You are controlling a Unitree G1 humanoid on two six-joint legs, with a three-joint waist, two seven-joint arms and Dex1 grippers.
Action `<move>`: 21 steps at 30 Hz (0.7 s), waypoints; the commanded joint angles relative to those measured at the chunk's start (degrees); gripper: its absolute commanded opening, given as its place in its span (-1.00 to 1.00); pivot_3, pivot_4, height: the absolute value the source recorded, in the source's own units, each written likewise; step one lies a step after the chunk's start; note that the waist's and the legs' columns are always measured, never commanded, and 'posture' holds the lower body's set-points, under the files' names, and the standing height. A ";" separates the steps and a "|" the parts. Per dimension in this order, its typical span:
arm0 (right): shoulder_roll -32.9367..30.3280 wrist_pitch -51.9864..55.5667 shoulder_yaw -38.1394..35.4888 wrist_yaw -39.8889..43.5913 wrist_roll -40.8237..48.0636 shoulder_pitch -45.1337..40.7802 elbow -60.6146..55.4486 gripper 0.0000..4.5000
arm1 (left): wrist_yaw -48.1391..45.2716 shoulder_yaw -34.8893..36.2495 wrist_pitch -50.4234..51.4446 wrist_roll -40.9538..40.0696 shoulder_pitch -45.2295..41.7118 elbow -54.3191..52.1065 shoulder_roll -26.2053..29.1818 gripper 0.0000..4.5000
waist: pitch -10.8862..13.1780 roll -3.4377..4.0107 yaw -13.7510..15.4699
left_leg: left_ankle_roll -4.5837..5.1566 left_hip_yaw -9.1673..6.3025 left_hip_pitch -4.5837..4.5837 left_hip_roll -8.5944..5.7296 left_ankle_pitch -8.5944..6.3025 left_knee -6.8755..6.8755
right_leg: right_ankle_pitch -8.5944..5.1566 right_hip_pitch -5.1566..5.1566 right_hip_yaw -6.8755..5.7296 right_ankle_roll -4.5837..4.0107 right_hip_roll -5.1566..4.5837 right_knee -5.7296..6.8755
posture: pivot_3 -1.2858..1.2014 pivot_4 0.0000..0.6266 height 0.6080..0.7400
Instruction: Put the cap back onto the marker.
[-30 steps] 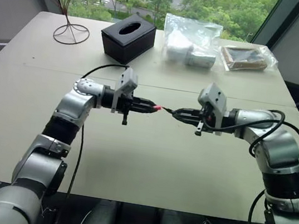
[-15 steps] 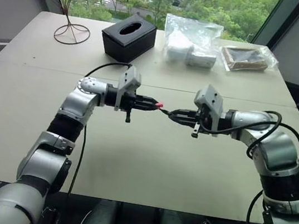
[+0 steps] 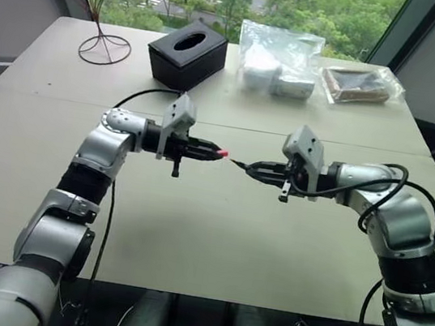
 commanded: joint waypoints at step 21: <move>0.30 -0.73 -0.54 -0.13 0.26 -0.90 -1.21 -1.00 | -0.46 -0.55 0.12 -0.64 1.12 -3.90 -0.58 -0.98 | 0.00 0.00 -0.03 | 0.00 0.00 0.00 0.00 0.00 0.00 | 0.00 0.00 0.00 0.00 0.00 0.01 | 0.03 -0.52 1.00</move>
